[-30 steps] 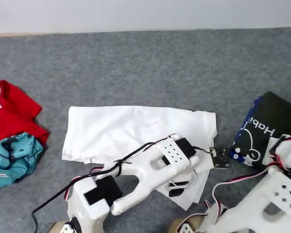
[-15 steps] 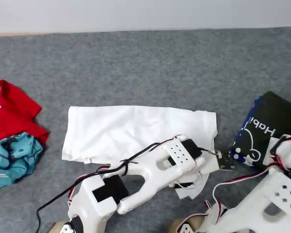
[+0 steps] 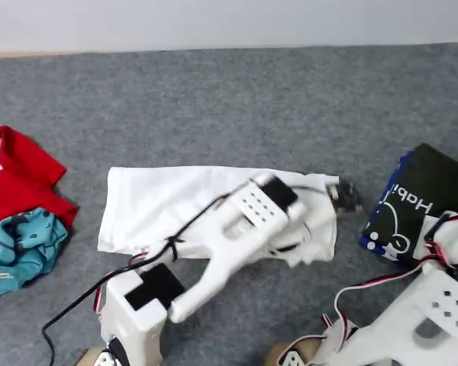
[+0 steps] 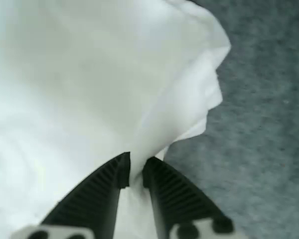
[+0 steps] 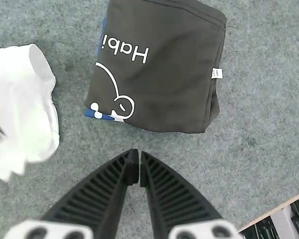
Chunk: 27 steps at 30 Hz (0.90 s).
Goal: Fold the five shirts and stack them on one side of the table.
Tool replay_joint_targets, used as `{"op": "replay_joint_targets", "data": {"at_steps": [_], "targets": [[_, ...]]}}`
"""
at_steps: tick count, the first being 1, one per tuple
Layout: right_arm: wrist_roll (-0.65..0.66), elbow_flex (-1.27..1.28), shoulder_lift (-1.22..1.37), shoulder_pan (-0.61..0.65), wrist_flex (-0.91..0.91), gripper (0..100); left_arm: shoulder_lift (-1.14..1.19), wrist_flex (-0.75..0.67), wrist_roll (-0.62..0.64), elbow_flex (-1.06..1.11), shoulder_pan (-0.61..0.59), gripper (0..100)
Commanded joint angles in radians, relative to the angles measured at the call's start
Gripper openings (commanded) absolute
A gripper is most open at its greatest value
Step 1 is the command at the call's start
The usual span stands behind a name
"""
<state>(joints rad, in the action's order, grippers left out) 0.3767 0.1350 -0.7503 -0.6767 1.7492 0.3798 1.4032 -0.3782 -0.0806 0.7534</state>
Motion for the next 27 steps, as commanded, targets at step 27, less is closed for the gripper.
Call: {"op": "replay_joint_targets", "data": {"at_steps": [27], "targets": [[-0.008,-0.043,-0.019,-0.005,0.041,1.0,0.298,0.160,-0.031,-0.661,-0.295,17]]}}
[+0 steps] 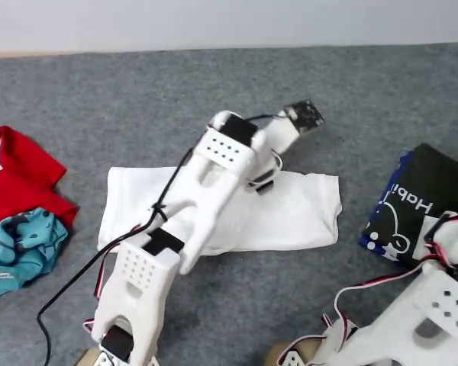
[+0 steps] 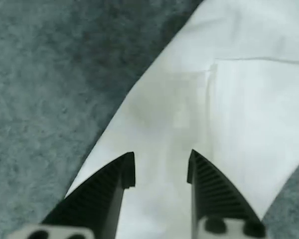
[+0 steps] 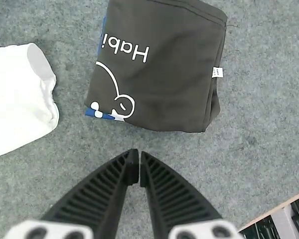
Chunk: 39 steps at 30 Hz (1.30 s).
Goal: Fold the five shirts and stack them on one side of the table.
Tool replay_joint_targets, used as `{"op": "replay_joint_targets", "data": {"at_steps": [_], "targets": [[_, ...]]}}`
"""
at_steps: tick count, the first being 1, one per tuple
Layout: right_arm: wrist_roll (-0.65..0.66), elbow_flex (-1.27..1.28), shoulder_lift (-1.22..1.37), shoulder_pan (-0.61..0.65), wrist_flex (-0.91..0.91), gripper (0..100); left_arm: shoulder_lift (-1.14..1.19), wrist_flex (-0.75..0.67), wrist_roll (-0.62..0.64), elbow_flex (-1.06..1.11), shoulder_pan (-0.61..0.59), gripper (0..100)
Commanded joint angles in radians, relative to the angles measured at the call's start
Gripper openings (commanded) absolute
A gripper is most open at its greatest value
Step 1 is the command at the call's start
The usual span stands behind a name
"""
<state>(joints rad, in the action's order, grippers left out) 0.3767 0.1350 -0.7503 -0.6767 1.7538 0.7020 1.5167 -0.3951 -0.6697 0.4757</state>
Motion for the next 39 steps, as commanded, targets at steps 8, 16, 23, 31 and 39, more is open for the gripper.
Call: {"op": "replay_joint_targets", "data": {"at_steps": [8,16,23,31,39], "targets": [[-0.008,-0.043,-0.019,-0.005,0.036,1.0,-0.037,0.239,0.069,-0.229,0.014,11],[-0.003,-0.043,-0.019,-0.007,0.036,1.0,-0.180,0.239,0.278,-0.068,-0.233,6],[-0.003,-0.043,-0.019,-0.004,0.036,1.0,-0.331,0.236,0.270,0.185,-0.535,18],[-0.003,-0.043,-0.019,-0.004,0.036,1.1,-0.247,0.218,0.081,0.257,-0.720,19],[-0.003,-0.043,-0.019,-0.004,0.036,1.1,-0.080,0.172,0.069,0.257,-0.743,19]]}}
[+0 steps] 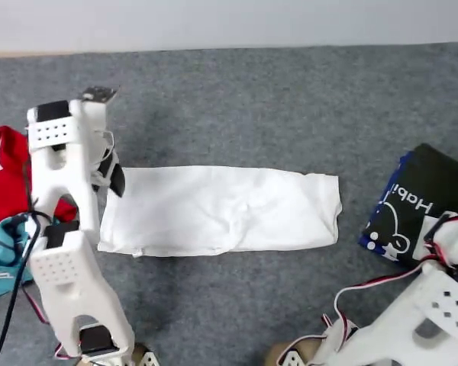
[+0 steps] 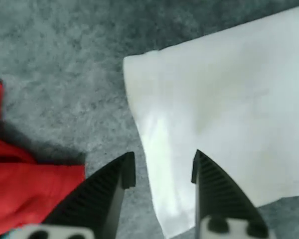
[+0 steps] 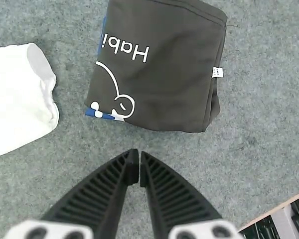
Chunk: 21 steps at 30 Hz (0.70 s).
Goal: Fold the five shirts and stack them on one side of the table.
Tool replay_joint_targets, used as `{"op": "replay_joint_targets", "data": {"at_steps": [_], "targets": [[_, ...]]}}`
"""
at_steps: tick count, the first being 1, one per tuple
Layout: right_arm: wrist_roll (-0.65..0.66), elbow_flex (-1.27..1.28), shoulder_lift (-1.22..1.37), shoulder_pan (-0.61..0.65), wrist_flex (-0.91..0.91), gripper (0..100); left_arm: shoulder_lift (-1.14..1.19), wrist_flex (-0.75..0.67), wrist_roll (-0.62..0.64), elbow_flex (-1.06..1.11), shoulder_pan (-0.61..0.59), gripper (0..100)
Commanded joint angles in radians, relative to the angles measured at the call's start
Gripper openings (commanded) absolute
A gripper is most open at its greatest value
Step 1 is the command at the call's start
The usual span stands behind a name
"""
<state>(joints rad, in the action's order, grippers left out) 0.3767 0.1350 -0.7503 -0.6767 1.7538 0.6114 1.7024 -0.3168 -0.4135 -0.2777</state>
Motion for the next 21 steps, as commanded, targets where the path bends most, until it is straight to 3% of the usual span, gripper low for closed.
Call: {"op": "replay_joint_targets", "data": {"at_steps": [1,14,21], "targets": [[-0.003,-0.043,-0.019,-0.004,0.036,1.1,0.023,-0.017,-0.006,0.001,0.015,19],[-0.003,-0.043,-0.019,-0.004,0.036,1.1,0.199,-0.040,-0.002,-0.015,0.028,19],[-0.006,-0.043,-0.019,-0.004,0.036,1.1,0.235,-0.003,-0.063,-0.036,0.072,0]]}}
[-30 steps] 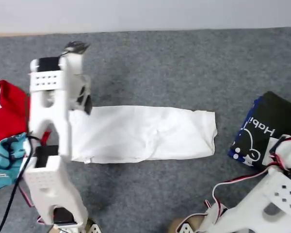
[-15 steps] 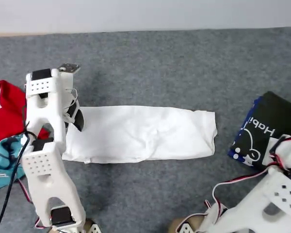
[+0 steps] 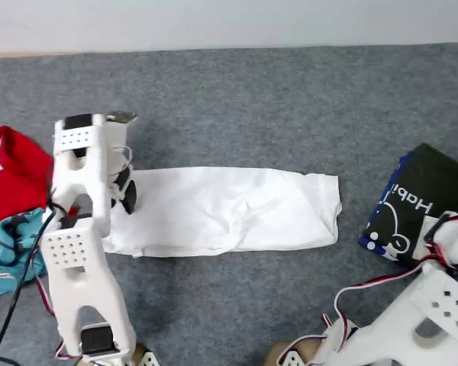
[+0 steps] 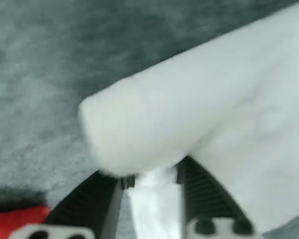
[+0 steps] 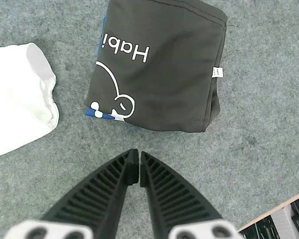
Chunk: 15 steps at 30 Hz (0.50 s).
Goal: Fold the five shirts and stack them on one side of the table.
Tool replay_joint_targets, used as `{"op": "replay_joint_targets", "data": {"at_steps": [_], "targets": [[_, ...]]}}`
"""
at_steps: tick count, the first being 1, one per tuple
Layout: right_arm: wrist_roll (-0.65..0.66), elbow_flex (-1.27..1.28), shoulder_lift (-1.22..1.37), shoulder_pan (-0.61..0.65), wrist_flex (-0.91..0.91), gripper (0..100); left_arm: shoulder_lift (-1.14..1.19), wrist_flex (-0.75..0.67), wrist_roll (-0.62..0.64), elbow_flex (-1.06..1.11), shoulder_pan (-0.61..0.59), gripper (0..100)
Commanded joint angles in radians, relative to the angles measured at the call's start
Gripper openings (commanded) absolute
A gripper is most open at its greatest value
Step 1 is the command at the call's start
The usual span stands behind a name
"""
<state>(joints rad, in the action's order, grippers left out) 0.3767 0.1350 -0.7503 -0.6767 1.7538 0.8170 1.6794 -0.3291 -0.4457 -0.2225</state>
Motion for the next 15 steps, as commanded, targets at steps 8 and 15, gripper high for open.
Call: {"op": "replay_joint_targets", "data": {"at_steps": [8,15], "targets": [[-0.003,-0.048,-0.019,-0.007,0.036,1.1,-0.071,0.075,-0.052,-0.042,0.025,0],[-0.003,-0.048,-0.019,-0.005,0.036,1.1,-0.210,0.075,-0.101,-0.045,-0.121,0]]}}
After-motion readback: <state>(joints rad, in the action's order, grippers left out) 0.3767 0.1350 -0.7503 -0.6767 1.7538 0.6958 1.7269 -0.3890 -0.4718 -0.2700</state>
